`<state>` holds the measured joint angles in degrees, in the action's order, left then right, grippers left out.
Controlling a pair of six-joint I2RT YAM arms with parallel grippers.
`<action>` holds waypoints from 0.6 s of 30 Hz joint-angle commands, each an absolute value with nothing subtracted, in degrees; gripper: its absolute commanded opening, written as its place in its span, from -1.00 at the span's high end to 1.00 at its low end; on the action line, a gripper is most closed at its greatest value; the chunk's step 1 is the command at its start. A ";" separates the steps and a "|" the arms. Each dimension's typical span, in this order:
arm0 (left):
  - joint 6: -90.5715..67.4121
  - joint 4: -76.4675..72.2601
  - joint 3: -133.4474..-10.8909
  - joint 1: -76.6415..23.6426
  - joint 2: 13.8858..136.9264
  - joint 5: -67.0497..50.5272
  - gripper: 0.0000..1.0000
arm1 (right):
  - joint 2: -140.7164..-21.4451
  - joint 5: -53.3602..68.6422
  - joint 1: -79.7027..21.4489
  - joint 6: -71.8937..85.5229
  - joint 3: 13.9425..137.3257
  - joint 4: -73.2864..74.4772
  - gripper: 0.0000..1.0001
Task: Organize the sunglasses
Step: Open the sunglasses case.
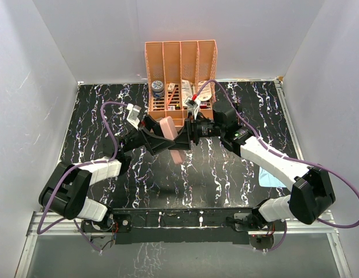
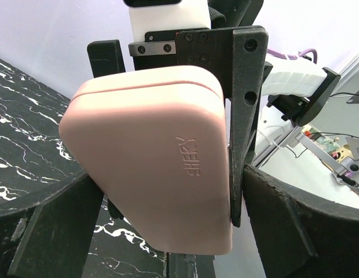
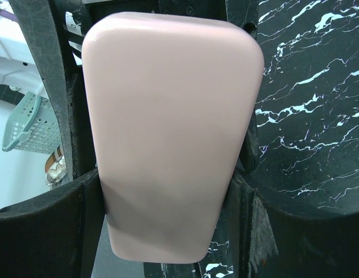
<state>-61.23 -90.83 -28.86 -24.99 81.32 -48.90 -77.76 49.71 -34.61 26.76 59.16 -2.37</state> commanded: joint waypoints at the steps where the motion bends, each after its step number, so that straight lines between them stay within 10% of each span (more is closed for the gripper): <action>1: -60.01 -102.39 -30.02 -25.29 79.40 -48.57 -0.93 | -75.58 50.97 -34.98 26.16 62.37 -5.80 1.00; 18: -60.61 -102.40 -31.08 -25.27 78.66 -47.81 -0.97 | -71.64 52.46 -34.97 24.42 57.27 -5.70 1.00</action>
<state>-61.19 -90.91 -28.91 -25.63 80.68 -48.95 -74.48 49.45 -34.74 25.12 57.25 -1.87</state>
